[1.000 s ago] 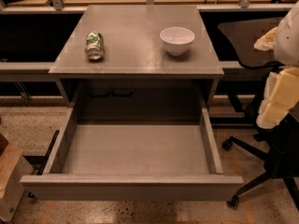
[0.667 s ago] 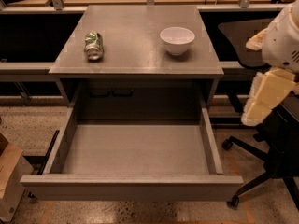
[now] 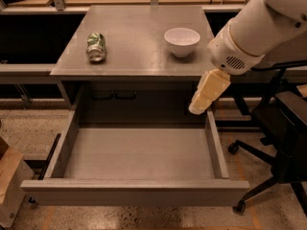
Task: Place green can into top drawer
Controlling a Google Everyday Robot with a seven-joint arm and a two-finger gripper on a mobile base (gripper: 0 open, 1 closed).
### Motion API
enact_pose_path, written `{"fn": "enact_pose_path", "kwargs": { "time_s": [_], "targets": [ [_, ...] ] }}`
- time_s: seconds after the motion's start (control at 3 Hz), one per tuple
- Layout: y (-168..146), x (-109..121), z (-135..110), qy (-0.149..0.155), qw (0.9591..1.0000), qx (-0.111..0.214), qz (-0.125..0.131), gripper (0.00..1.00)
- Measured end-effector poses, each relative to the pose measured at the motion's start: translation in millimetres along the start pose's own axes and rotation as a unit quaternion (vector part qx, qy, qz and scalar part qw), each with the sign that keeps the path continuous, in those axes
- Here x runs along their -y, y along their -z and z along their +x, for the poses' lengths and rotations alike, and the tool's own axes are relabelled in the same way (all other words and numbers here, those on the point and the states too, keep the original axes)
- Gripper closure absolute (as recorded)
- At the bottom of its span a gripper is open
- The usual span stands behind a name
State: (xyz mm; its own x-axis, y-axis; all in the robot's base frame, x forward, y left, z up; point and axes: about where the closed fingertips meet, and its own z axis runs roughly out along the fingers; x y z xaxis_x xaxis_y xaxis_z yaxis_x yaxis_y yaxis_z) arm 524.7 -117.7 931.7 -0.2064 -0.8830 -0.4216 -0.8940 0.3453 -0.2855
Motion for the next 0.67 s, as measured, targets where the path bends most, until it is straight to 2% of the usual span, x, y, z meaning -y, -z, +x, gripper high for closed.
{"fn": "enact_pose_path", "kwargs": {
  "time_s": [0.33,0.67],
  "targets": [
    [0.3,-0.3,0.1,0.000,1.0000,0.000,0.000,0.00],
    [-8.8,2.4,-12.3,-0.017,0.9992,0.036,0.004,0.00]
  ]
}}
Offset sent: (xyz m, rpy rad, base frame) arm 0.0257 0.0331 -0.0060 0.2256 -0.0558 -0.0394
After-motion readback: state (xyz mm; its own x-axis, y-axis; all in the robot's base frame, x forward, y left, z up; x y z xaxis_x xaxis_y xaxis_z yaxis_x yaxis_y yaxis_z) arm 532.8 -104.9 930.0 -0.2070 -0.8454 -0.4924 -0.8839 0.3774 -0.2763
